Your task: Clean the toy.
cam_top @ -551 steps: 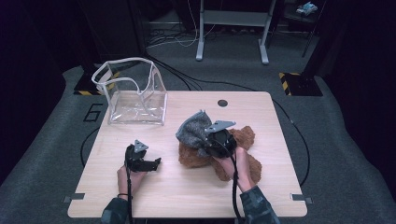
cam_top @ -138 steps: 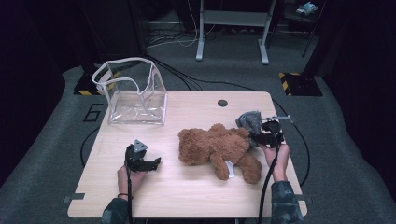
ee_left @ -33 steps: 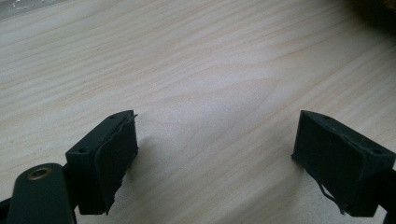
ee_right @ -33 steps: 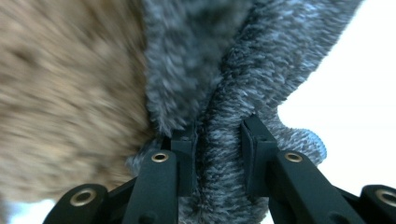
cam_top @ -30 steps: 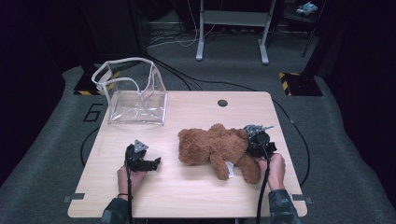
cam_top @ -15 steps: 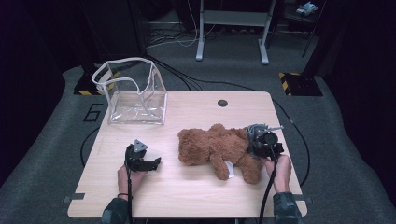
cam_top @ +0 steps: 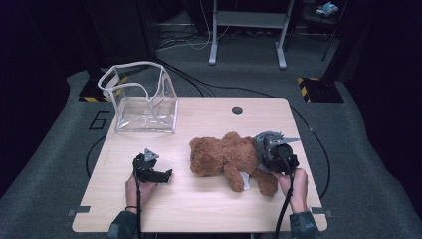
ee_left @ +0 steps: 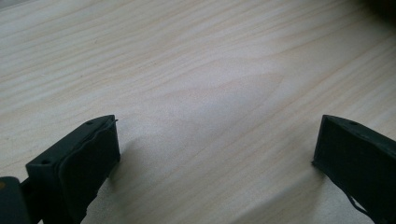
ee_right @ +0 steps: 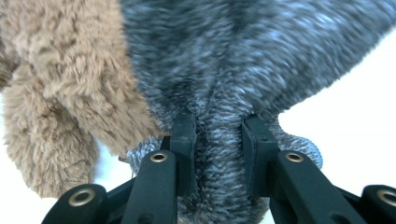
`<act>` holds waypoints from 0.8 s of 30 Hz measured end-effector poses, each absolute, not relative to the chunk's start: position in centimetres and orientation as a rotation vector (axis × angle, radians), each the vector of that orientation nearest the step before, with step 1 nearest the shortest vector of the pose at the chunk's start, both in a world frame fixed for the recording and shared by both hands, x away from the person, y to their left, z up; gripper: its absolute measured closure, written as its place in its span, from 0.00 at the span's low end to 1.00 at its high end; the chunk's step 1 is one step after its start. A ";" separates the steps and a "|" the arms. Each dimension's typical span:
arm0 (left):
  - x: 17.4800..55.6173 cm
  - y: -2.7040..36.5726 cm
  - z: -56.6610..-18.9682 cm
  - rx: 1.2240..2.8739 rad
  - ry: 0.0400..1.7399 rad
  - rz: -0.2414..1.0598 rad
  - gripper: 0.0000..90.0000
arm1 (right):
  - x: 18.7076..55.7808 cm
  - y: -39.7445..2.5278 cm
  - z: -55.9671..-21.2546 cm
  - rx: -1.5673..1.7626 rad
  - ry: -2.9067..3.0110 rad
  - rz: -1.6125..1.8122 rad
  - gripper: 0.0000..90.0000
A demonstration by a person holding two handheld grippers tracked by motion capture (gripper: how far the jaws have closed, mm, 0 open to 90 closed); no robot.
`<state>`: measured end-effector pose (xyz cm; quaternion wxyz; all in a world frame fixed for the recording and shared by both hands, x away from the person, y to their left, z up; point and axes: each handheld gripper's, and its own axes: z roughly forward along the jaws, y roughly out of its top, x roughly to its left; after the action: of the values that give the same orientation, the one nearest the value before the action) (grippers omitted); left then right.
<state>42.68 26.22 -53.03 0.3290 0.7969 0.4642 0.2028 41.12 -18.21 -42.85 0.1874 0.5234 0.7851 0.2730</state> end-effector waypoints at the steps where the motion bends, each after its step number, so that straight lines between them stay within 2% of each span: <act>1: 42.7 26.2 -53.0 2.090 1.215 0.527 0.00 | 41.2 -18.1 -43.2 1.480 2.212 0.769 0.77; 9: 42.7 26.2 -53.0 2.093 1.215 0.524 0.00 | 40.9 -18.6 -44.3 1.510 2.232 0.730 0.77; 24: 42.7 26.2 -53.0 2.089 1.213 0.525 0.01 | 36.3 -21.4 -45.8 1.600 2.259 0.672 0.77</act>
<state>42.67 26.24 -53.00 0.3288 0.7981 0.4634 0.2007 36.32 -21.45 -45.78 0.1459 0.5555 0.7846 0.2334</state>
